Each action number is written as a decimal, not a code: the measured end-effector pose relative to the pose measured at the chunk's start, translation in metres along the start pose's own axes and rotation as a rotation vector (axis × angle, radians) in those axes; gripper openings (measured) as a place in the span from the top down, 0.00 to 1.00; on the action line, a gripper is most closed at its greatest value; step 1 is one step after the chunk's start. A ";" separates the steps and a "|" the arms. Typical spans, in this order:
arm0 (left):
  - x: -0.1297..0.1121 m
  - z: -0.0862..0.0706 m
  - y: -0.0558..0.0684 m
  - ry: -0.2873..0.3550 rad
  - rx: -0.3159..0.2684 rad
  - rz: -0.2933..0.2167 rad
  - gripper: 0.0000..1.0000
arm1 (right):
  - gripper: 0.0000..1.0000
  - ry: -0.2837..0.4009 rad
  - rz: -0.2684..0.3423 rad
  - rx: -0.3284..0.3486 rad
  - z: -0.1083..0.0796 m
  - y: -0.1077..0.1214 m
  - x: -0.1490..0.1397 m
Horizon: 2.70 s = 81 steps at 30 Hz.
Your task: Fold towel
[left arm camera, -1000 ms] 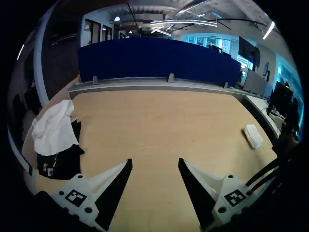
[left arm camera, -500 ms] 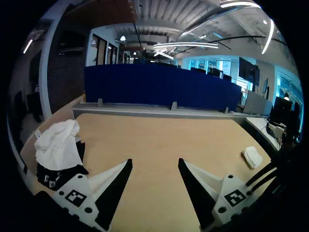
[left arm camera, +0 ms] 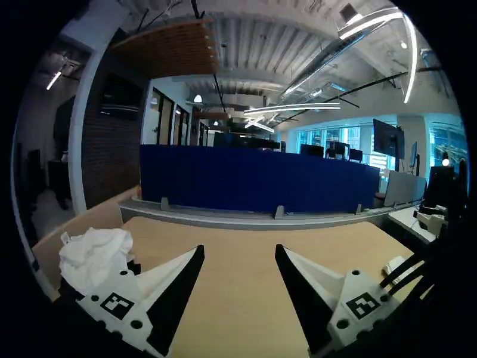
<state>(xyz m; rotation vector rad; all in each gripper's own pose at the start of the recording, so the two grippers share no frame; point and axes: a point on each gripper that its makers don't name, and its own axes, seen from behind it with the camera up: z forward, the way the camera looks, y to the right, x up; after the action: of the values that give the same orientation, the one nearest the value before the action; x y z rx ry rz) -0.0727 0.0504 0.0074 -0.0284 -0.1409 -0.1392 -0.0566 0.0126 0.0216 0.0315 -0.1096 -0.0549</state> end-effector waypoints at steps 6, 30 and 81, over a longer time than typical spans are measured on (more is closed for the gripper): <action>0.012 0.004 -0.003 0.049 0.003 0.009 0.12 | 0.00 0.019 0.000 -0.012 0.002 -0.010 0.009; -0.043 0.018 -0.031 0.063 0.035 0.045 0.13 | 0.00 0.032 0.036 -0.038 -0.006 -0.037 -0.010; -0.156 0.042 -0.069 0.151 0.082 0.073 0.12 | 0.00 0.099 0.064 -0.007 -0.002 -0.043 -0.041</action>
<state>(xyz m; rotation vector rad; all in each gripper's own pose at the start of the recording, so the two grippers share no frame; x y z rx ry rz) -0.2414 0.0052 0.0282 0.0586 0.0058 -0.0620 -0.0990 -0.0277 0.0136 0.0238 -0.0113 0.0104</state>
